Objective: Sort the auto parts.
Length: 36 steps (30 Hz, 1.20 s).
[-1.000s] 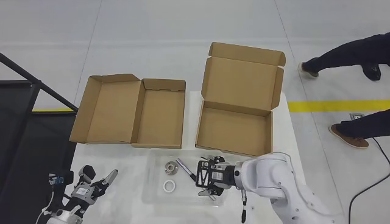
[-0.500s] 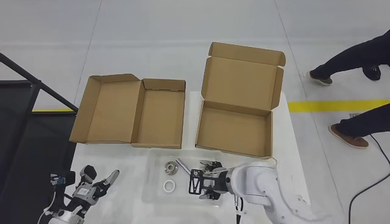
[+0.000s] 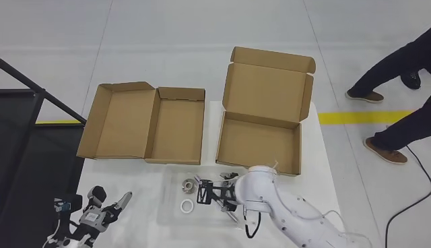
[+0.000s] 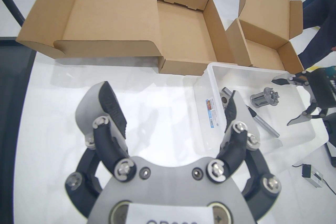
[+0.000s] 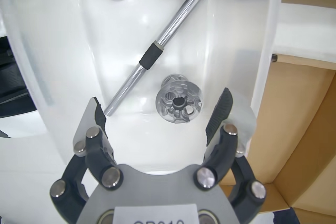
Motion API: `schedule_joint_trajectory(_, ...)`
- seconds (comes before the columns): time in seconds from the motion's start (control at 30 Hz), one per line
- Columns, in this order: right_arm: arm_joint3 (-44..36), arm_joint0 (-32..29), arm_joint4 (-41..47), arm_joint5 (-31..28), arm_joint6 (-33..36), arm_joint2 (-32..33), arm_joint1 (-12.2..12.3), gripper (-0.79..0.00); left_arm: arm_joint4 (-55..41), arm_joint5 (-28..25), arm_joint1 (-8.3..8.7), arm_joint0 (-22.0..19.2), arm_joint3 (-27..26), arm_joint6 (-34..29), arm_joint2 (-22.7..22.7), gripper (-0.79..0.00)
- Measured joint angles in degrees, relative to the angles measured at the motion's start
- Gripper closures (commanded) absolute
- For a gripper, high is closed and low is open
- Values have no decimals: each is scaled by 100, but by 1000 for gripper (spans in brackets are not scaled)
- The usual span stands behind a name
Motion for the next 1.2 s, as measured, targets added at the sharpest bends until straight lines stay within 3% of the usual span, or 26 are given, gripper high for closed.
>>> schedule_joint_trajectory(0.53, 873, 413, -264, 275, -190, -423, -312, -705, 77, -26, -20, 23, 1, 114, 4, -785)
schedule_joint_trajectory(0.57, 953, 450, -234, 216, -209, -439, -333, -606, 63, -33, -20, 8, 11, 113, -10, -785)
schedule_joint_trajectory(0.63, 1066, 506, -201, 175, -220, -464, -369, -508, 32, -49, -20, -10, 25, 98, -28, -785)
schedule_joint_trajectory(0.67, 1132, 539, -187, 168, -225, -481, -392, -379, 18, -56, -20, -17, 32, 93, -34, -785)
schedule_joint_trajectory(0.73, 1218, 579, -170, 172, -229, -503, -426, -271, 0, -60, -22, -23, 39, 85, -36, -785)
schedule_joint_trajectory(0.77, 1263, 599, -162, 177, -220, -517, -446, -252, -12, -55, -23, -27, 41, 74, -36, -785)
schedule_joint_trajectory(0.83, 1312, 621, -160, 188, -191, -536, -472, -74, -20, -47, -25, -34, 41, 60, -35, -785)
schedule_joint_trajectory(0.87, 1330, 625, -167, 200, -166, -546, -485, -22, -20, -44, -26, -41, 43, 55, -31, -785)
schedule_joint_trajectory(1.03, 1294, 578, -131, 224, -115, -482, -491, 0, -14, -51, -29, -83, 80, 30, -16, -785)
schedule_joint_trajectory(1.2, 574, 224, -283, 20, -159, -193, -310, 0, -27, -37, -31, -113, 102, 2, -22, -785)
